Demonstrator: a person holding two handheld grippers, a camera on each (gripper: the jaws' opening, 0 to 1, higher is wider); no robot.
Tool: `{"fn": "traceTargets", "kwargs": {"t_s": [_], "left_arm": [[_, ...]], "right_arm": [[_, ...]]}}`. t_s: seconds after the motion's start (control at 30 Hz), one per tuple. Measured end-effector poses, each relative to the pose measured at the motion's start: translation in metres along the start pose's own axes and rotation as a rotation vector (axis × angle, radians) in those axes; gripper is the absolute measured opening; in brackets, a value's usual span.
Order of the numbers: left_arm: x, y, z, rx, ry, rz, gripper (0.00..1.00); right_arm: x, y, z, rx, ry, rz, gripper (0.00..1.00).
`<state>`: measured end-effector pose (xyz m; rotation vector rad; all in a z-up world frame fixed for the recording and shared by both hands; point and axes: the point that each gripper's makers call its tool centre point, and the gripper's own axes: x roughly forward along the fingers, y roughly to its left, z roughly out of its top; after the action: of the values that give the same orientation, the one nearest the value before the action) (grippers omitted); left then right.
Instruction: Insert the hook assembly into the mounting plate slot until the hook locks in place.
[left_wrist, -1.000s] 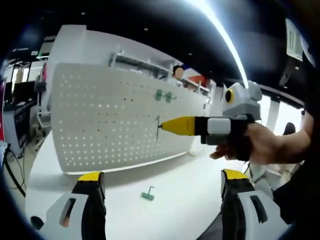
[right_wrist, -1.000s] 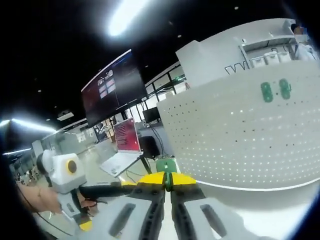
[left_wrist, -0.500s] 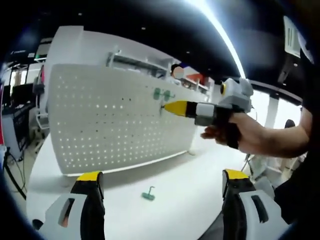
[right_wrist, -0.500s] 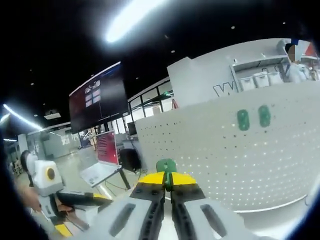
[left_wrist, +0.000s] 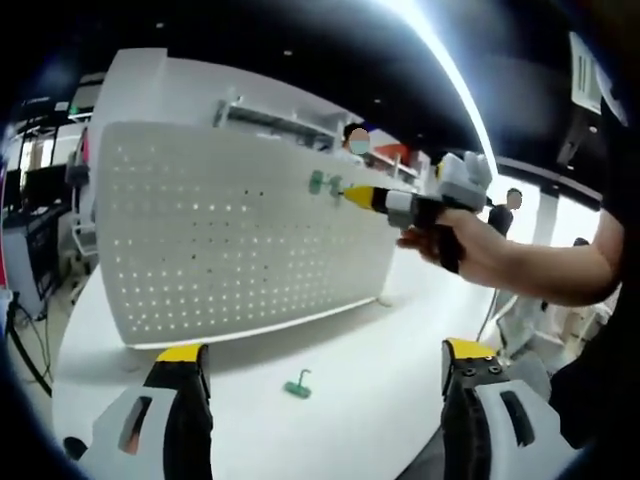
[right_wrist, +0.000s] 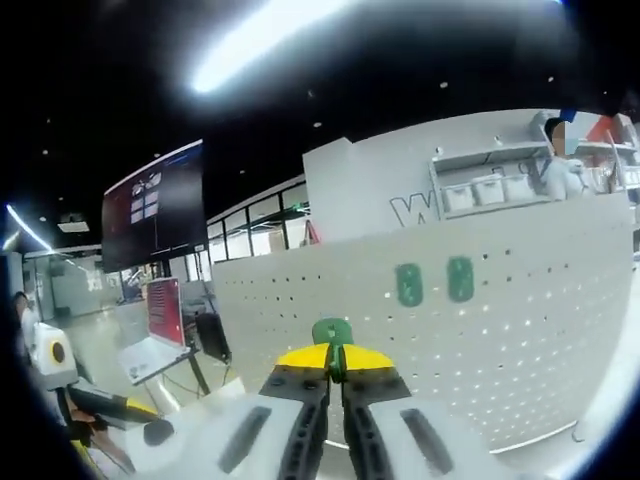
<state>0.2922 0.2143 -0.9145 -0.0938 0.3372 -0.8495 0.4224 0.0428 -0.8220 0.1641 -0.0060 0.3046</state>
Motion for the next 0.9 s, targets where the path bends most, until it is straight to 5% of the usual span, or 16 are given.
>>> {"fn": "traceTargets", "kwargs": {"t_s": [0.37,0.9], "left_arm": [[0.003,0.004,-0.002,-0.008,0.013,0.001,0.96],[0.002,0.012,-0.005,-0.019,0.020,0.020,0.95]], "right_arm": [[0.003,-0.051,0.012,-0.013,-0.034,-0.109,0.00],[0.003,-0.095,0.021,-0.018,-0.061,-0.208,0.00]]}}
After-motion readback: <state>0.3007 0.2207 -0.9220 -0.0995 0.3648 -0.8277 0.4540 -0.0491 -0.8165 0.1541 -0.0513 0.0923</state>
